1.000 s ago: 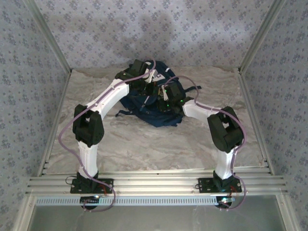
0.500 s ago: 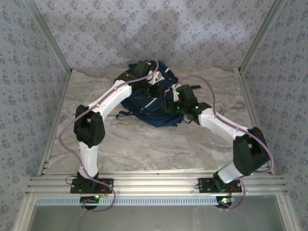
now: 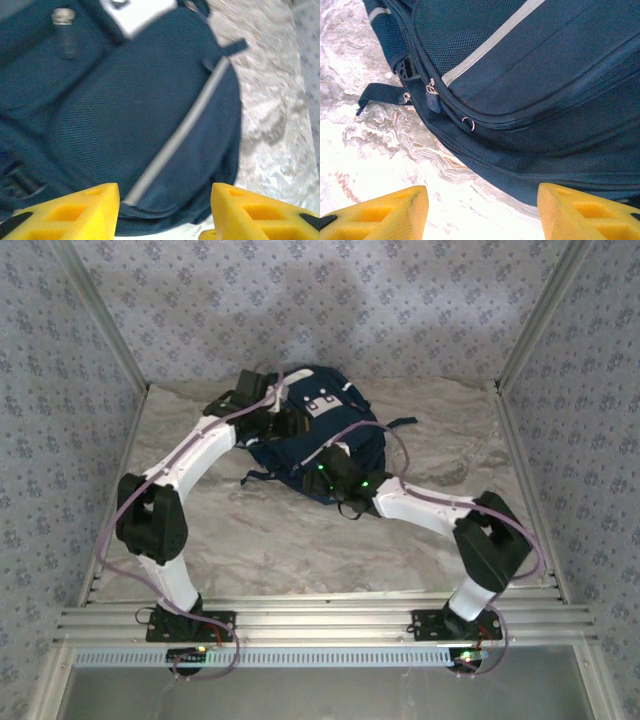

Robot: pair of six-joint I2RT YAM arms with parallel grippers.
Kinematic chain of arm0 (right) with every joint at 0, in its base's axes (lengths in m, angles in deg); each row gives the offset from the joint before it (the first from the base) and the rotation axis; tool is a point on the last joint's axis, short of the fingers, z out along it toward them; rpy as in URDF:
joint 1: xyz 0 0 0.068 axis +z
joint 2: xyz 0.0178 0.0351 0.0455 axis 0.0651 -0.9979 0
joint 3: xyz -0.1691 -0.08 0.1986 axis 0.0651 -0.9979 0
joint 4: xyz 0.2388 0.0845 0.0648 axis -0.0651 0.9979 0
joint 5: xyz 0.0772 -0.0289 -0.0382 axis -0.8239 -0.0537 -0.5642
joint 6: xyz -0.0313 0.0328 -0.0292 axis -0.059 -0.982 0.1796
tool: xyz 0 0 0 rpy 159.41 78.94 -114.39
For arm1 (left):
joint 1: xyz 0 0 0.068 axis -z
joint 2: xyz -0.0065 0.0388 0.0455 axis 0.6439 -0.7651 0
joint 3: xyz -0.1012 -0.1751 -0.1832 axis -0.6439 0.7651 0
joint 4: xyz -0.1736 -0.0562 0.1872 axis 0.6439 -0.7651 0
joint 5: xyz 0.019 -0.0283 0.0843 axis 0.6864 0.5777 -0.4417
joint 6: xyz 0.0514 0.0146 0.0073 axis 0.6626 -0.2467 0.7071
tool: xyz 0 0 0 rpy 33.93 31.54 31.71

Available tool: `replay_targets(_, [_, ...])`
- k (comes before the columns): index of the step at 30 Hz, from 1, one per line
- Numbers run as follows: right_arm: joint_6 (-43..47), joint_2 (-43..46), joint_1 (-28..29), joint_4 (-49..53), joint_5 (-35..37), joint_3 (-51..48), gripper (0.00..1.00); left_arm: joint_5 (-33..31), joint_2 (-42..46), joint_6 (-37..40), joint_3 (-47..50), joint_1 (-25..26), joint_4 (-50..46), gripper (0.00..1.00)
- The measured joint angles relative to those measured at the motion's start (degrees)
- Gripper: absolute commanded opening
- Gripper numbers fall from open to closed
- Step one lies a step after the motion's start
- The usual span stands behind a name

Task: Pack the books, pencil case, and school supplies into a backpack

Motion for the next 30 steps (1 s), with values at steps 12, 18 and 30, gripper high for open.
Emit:
replay_targets(12, [-11.3,-14.8,3.2,0.3,2.6,18.1,0.58,0.4,-3.0,-3.0,8.9,-7.6,10.5,0.51])
replay_targets(18, [-17.0,-18.3,4.5,3.0,6.4,20.0,0.55,0.7,-8.4,-3.0,9.3,-8.3,13.2,0.51])
replay_targets(30, [-20.2,-28.5,4.7,9.4,12.3,31.3,0.49,2.6,-12.3,-3.9,11.6,-8.7,17.5,0.46])
